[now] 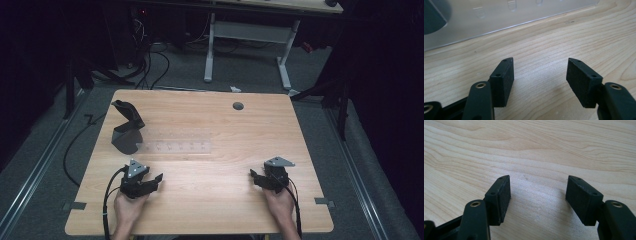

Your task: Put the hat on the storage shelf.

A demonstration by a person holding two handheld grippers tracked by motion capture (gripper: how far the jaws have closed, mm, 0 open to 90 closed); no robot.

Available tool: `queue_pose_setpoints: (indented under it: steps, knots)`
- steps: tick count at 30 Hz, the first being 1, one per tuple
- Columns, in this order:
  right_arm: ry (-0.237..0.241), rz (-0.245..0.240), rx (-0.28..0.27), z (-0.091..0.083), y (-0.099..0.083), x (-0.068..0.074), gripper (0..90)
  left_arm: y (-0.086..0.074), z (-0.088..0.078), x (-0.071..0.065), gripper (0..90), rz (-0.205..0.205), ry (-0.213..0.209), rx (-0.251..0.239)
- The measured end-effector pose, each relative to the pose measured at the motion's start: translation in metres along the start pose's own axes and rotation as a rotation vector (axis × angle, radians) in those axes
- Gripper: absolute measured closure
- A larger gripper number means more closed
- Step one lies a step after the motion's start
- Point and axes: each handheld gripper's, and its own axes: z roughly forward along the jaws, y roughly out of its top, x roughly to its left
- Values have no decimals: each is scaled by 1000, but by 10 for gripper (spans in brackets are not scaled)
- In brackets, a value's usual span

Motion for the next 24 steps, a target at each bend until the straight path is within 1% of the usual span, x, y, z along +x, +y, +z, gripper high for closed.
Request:
queue_pose_setpoints:
  steps: [1, 4, 7, 8, 9, 13, 16, 24]
  knots:
    - [0, 0, 0, 0, 0, 0, 370, -1, 2, -3, 394, 5, -4, 0]
    - [0, 0, 0, 0, 0, 0, 370, -2, 5, -5, 391, 15, -3, 12]
    - [0, 0, 0, 0, 0, 0, 370, -8, 10, -10, 368, 69, 18, 53]
    - [0, 0, 0, 0, 0, 0, 370, -8, 10, -10, 351, 69, 18, 53]
    - [0, 0, 0, 0, 0, 0, 370, -9, 10, -11, 351, 86, 16, 59]
    - [0, 0, 0, 0, 0, 0, 370, -9, 10, -11, 341, 80, 14, 61]
    - [0, 0, 0, 0, 0, 0, 369, -10, 10, -11, 315, 83, 10, 65]
    - [1, -2, 1, 0, 0, 0, 364, -9, 10, -11, 312, 80, 9, 67]
